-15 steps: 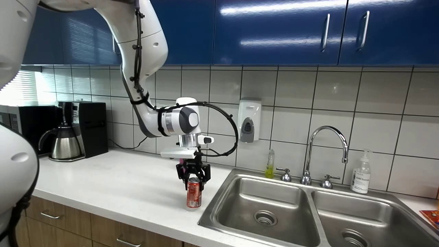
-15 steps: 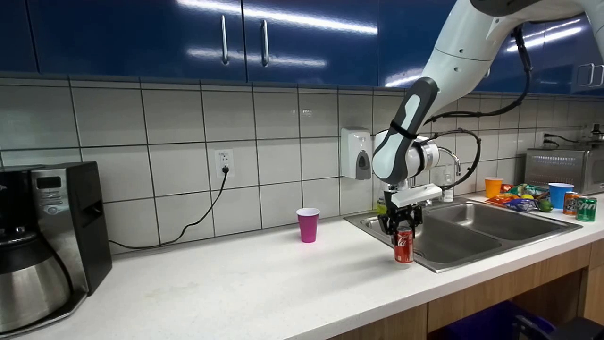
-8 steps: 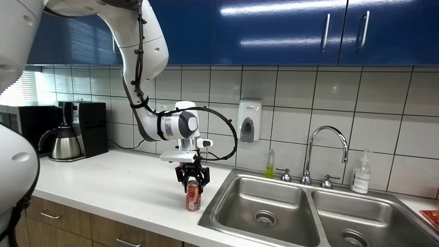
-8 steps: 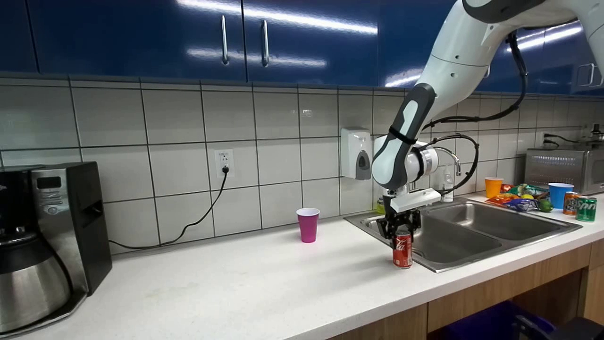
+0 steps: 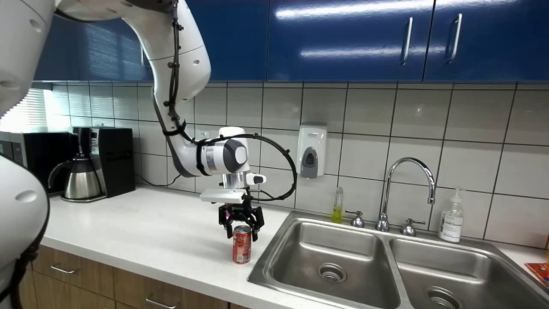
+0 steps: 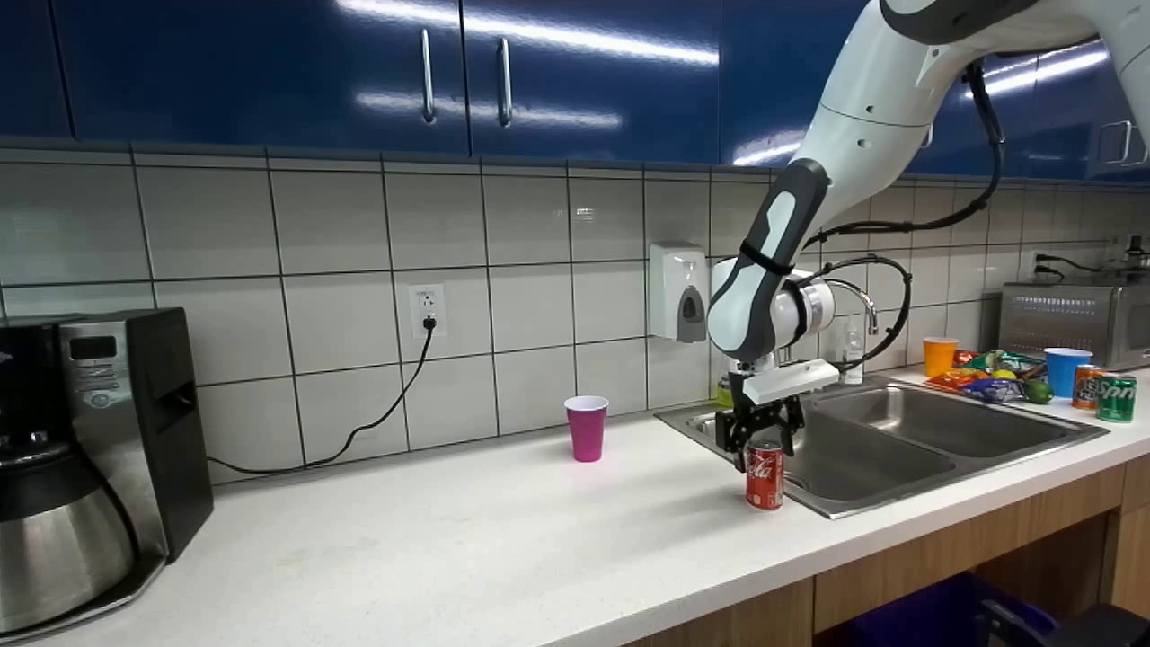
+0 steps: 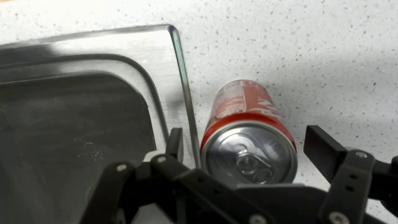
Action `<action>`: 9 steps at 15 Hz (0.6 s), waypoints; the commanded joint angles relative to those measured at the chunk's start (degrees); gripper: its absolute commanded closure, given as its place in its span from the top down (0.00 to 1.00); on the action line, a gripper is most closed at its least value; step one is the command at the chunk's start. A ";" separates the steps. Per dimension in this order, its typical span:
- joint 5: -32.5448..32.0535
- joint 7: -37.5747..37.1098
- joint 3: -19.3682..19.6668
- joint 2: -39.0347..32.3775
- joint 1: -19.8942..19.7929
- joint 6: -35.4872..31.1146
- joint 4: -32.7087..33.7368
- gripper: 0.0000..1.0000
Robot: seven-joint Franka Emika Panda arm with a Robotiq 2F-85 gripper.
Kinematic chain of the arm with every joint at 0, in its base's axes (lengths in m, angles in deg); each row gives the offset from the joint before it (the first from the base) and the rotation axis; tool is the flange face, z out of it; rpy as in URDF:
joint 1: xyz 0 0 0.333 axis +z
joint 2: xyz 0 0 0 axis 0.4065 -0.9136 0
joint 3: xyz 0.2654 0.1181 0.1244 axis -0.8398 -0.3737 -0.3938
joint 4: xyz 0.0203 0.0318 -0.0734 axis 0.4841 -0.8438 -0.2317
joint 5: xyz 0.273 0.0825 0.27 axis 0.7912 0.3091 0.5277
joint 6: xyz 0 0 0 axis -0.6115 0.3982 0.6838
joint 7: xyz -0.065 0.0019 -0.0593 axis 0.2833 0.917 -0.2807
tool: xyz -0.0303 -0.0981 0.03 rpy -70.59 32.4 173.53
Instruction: Put the Coca Cola can on the left counter
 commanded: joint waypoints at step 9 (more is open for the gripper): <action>-2.01 -1.25 0.12 7.65 1.44 2.68 -1.07 1.00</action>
